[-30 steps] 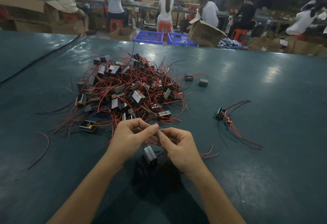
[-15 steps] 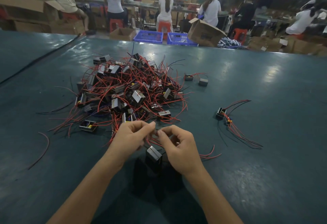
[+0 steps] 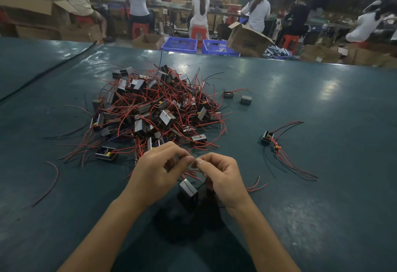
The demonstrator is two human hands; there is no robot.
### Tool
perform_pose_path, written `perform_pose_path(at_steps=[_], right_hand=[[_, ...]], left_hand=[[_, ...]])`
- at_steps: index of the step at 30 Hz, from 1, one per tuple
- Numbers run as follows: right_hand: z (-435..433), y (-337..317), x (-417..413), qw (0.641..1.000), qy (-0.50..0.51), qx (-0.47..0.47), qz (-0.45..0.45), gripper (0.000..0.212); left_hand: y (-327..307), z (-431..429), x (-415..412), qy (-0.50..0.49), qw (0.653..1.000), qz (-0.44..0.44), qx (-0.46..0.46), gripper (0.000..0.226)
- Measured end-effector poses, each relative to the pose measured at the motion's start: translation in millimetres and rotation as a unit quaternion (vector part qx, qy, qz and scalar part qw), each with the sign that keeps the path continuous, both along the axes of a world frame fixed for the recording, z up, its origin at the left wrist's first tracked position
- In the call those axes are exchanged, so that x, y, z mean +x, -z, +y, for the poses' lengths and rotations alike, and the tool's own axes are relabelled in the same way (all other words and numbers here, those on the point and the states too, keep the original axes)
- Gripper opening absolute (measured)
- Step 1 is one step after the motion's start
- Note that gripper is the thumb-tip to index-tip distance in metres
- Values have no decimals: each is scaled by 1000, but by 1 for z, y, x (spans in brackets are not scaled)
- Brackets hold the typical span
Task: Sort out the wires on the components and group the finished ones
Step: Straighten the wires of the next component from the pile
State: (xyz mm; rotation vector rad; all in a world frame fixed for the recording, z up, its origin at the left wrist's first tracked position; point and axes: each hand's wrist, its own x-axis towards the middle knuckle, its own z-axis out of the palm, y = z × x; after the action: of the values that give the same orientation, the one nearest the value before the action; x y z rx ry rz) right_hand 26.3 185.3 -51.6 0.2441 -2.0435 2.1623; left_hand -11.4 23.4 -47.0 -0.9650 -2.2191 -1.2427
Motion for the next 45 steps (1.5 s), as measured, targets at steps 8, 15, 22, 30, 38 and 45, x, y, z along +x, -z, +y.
perform_pose_path(at_steps=[8,15,22,30,38,45], right_hand=[[5,10,-1,867,186,376,268,11],[0,8,-1,954,155,216,137,12],[2,1,0,996,41,73,27,19],[5,11,-2,962,88,236,102,9],[-1,15,0,829,213,424,295,13],[-1,9,-1,977,116,163,69,15]], left_hand=[[-16,11,4,13,812,-539,222,32],[-16,11,8,51,885,-428,178,22],[-4,0,0,19,998,-41,46,12],[-4,-2,5,-63,998,-24,-12,13],[-15,7,-1,-10,779,-578,244,36],[8,4,0,-31,999,0,11,10]])
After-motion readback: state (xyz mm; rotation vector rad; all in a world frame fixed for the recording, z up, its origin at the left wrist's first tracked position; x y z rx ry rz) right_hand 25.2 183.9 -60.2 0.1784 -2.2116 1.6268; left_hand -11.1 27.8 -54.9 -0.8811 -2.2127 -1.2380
